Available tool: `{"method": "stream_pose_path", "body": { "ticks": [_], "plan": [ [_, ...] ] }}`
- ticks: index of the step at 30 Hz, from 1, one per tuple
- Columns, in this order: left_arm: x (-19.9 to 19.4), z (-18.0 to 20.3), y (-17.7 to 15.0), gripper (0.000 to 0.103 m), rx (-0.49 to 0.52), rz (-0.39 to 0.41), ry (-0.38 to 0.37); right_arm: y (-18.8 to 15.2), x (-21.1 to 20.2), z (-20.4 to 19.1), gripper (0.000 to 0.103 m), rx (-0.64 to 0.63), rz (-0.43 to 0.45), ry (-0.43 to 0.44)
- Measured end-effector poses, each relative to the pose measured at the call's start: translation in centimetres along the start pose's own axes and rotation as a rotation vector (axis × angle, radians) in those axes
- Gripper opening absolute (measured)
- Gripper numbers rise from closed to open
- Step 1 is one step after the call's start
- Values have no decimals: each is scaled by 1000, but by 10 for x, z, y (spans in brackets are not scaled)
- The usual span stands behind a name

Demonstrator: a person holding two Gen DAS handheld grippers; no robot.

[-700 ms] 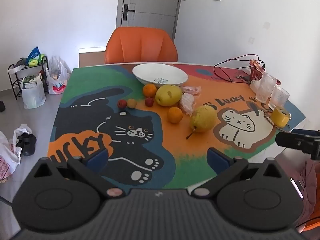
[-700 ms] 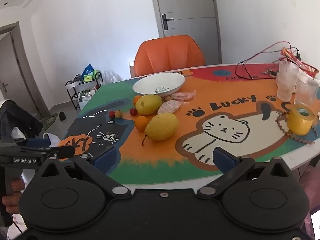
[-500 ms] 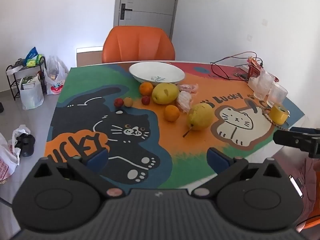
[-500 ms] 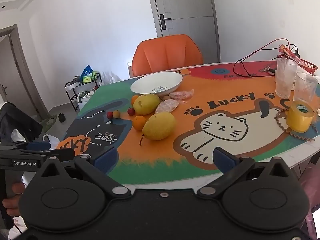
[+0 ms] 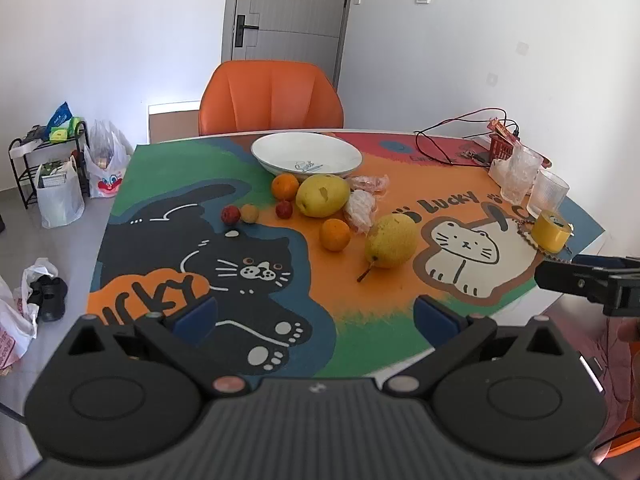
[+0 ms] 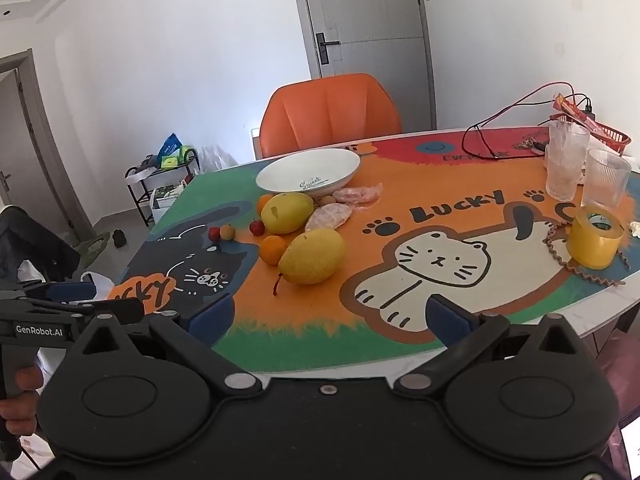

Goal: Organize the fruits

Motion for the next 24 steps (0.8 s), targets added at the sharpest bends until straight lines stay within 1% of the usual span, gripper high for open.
{"method": "stream_pose_path", "body": {
  "ticks": [3,24],
  "plan": [
    [-1,1,0,103,0,0,-10,0,-1,-1,103,-1,1,1],
    [-3,-1,-1,103,-13,10,-12,4,-7,0,103,-6,24,0]
  ]
}}
Point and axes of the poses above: each gripper's, at about its wrist camera, not at the fingertips, and x roughly the way its jaws point, z to its right, y to its top, the point moved 4 cm from there along x, roughly the way its jaws point, and after that the axes turned 5 degrees about z, right-handed, at the moved point
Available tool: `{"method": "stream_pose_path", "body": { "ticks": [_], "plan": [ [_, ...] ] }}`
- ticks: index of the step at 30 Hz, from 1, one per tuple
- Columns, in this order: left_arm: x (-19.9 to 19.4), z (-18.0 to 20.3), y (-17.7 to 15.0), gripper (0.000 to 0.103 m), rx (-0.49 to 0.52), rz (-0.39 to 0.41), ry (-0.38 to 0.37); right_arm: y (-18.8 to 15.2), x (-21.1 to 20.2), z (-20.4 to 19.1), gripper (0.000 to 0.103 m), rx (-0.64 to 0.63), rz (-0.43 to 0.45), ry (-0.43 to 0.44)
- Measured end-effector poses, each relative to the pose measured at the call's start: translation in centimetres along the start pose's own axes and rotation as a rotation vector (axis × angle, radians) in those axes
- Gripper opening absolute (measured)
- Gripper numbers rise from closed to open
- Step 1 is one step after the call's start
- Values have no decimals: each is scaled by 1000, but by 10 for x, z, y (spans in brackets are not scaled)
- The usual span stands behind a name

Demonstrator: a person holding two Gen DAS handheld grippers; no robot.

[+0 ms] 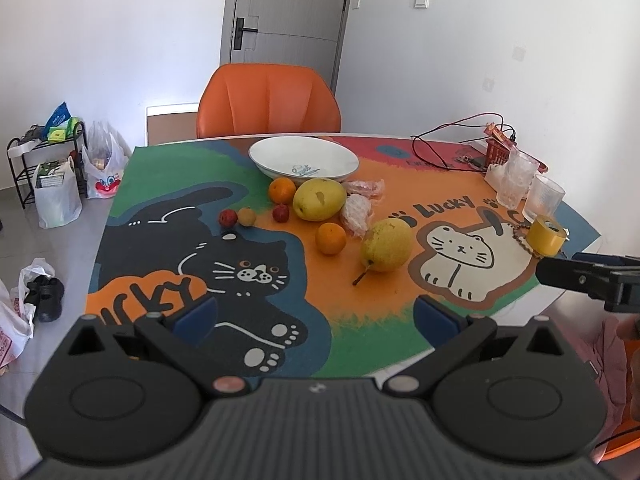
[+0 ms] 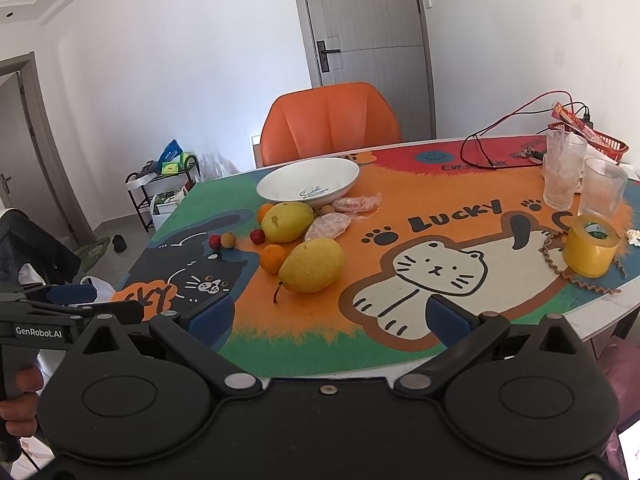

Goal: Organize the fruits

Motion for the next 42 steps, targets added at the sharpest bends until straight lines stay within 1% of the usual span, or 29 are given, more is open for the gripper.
{"method": "stream_pose_path", "body": {
  "ticks": [4,13,18,30,38,42],
  "plan": [
    [0,-2,1,103,-8,3,2,1,-1,1,103,-3,11,-18],
    [-1,-5,1,103,-9,5,5,2,-1,2,103,-1,10,-11],
    [0,-5,1,103,-33,-12,-26,1,-2,2,103,1,11,-10],
    [2,-9,1,103,-32,-9,1,2,-2,1,103,-8,14,-13],
    [1,-10,2,103,-36,4,-5,-1,0,-1,103,-15,9,-4],
    [6,-11,2,103,-44,-2,-14,-4,4,0,103,-15,9,8]
  ]
}}
Point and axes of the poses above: each gripper's, at about its wrist camera, not at the fingertips, and x roughly the way its jaws point, z to its right, y to its top, the point moved 4 cm from there along x, roughly the way its jaws point, and after that the axes turned 5 degrees about z, right-handed, at the moved point
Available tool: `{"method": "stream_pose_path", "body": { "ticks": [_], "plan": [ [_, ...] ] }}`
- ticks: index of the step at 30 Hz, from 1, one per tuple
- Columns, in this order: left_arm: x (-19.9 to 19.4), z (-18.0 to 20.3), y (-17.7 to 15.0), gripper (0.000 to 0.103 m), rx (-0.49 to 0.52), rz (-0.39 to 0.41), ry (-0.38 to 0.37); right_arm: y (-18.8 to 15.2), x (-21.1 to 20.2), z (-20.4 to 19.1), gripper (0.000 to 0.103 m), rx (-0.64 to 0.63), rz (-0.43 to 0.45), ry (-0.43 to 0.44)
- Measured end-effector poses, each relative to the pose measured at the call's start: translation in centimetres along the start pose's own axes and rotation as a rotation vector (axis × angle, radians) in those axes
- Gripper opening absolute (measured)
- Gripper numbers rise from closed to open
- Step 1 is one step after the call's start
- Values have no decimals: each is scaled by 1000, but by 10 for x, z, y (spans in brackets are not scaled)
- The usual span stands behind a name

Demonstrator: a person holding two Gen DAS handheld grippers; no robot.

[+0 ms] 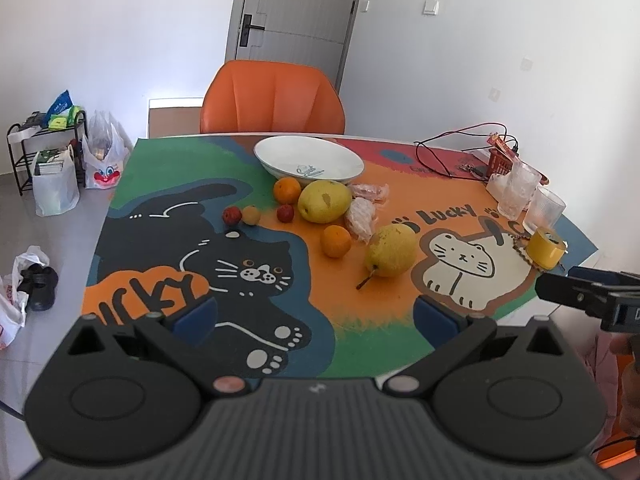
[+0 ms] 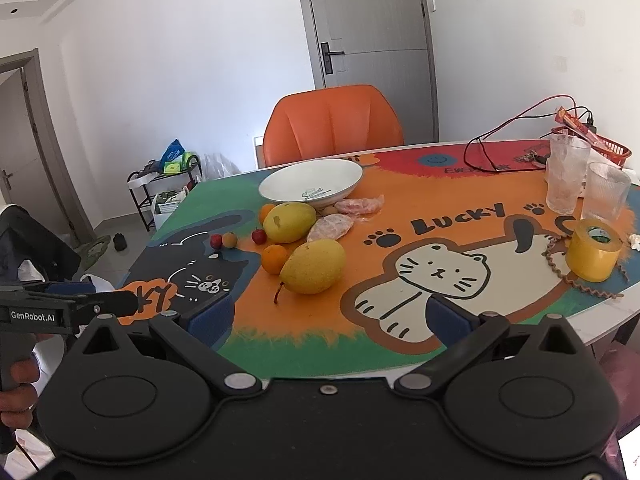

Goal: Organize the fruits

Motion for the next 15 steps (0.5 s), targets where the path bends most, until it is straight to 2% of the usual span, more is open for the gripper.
{"method": "stream_pose_path", "body": {
  "ticks": [7,15],
  "plan": [
    [13,-2,-4,103,1,4,-6,-9,15,0,103,3,-9,12],
    [38,-11,-5,101,-49,6,-30,-15,39,6,101,35,-1,45]
  ]
}}
Point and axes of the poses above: each gripper's, at about its wrist camera, not at the fingertips, and x roughly the way its jaws point, z to its right, y to its top, the point moved 4 cm from there along x, roughly the way its jaws point, and after that the axes turned 5 degrees about z, right-handed, at the moved point
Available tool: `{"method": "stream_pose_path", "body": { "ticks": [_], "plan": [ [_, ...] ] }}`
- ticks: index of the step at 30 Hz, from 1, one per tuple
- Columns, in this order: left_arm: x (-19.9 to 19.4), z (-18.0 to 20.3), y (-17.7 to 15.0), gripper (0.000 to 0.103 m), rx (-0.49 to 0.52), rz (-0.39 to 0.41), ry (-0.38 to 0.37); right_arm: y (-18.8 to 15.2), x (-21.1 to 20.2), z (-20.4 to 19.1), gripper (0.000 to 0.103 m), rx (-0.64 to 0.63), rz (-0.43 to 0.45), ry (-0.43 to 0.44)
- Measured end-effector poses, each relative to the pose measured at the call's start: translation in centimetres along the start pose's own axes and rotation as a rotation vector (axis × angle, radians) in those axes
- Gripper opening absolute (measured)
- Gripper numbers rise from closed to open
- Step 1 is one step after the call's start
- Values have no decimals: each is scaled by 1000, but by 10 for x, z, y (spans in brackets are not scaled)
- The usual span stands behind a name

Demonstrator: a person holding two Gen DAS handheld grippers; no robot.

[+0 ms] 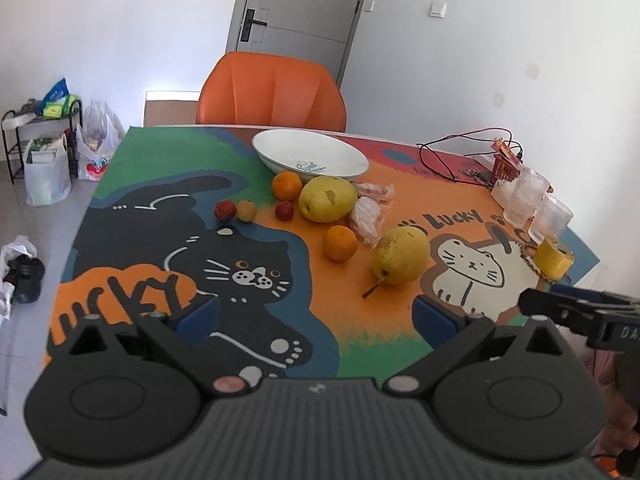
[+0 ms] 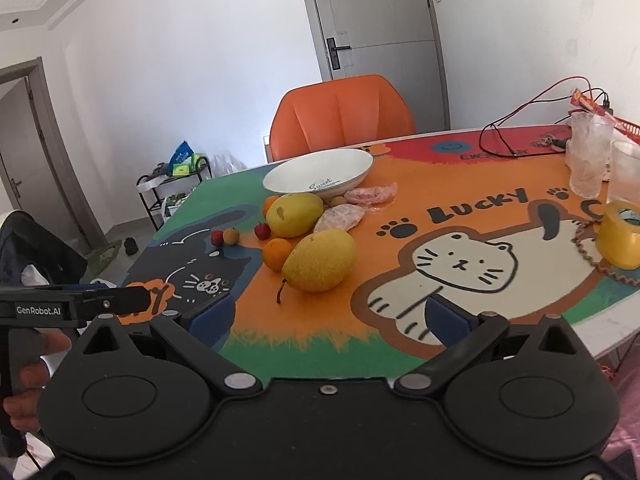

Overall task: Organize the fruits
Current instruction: 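Move the right tool down toward the large yellow pear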

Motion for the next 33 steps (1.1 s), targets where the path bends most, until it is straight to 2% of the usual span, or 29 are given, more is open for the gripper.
{"method": "stream_pose_path", "body": {
  "ticks": [3,6,17,28,33],
  "plan": [
    [13,-3,2,100,-39,-13,-27,-3,12,1,96,14,-15,12],
    [25,-5,5,94,-35,-18,-20,-6,25,1,93,23,-34,27],
    [73,-10,16,77,-43,-46,-12,3,75,12,91,122,-69,57],
    [103,-13,25,71,-42,-57,2,7,118,9,83,153,-109,56],
    [112,-15,27,70,-56,-63,1,3,133,9,83,184,-137,62]
  ]
}}
Point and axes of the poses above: each gripper's, at about its wrist camera, not at the fingertips, and x roughly the way its jaws point, z to its right, y to its top, the point moved 4 cm from there along x, roughly the way its jaws point, and after that the axes turned 5 degrees about z, right-handed, at the moved point
